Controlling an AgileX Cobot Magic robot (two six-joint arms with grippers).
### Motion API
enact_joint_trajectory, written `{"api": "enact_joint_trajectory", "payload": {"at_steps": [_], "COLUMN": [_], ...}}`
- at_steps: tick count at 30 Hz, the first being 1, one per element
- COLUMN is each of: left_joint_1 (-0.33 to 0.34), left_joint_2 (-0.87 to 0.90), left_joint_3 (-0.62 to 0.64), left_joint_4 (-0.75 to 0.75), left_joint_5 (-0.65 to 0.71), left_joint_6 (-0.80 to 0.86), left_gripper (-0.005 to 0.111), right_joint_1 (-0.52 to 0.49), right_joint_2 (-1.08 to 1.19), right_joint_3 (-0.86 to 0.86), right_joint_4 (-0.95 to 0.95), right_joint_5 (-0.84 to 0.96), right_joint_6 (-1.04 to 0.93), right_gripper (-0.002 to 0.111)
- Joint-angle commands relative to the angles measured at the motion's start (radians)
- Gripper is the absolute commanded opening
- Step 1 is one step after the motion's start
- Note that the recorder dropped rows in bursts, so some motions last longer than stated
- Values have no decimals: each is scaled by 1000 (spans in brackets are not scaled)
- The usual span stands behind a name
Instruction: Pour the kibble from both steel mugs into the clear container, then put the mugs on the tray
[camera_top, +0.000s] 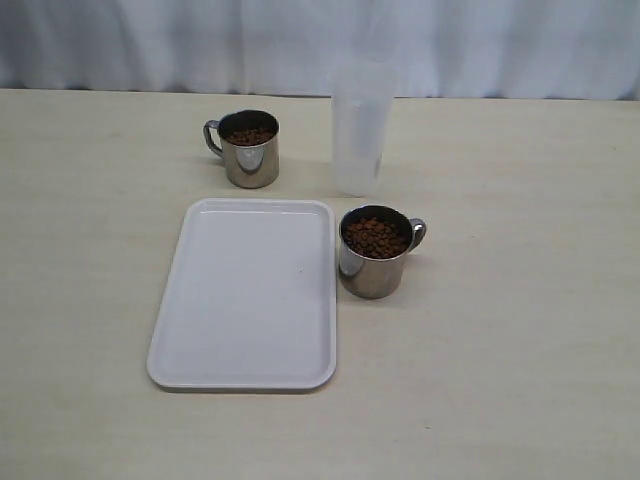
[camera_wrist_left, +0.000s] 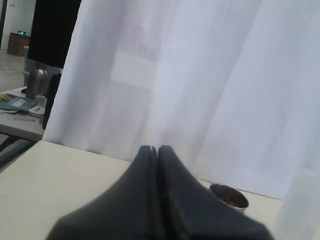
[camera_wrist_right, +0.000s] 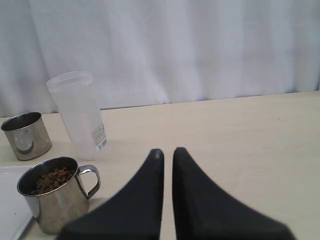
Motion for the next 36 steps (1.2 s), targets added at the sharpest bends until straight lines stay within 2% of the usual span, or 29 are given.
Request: {"api": "enact_joint_trajectory", "payload": {"at_steps": [1, 6, 9, 19, 24, 33, 36], "left_joint_1": [0, 0, 0, 0, 0, -4, -48], "left_joint_2": [-4, -4, 58, 521, 678, 726, 726], "left_joint_3": [3, 3, -9, -158, -203, -203, -203], "left_joint_4": [-60, -24, -5, 82, 101, 139, 214], "left_joint_5": [-7, -70, -74, -109, -147, -232, -304], "left_joint_6": [-57, -52, -52, -53, -53, -53, -112], "left_gripper": [0, 0, 0, 0, 0, 0, 0], "right_joint_1": [3, 3, 3, 3, 3, 3, 3], "right_joint_2": [-3, -3, -3, -3, -3, -3, -3], "right_joint_3": [4, 4, 4, 4, 4, 4, 4], "right_joint_4": [2, 2, 2, 2, 2, 2, 2], "right_joint_5": [2, 2, 2, 2, 2, 2, 2], "right_joint_6": [1, 1, 1, 1, 1, 1, 1], "right_gripper": [5, 5, 5, 5, 5, 5, 5]}}
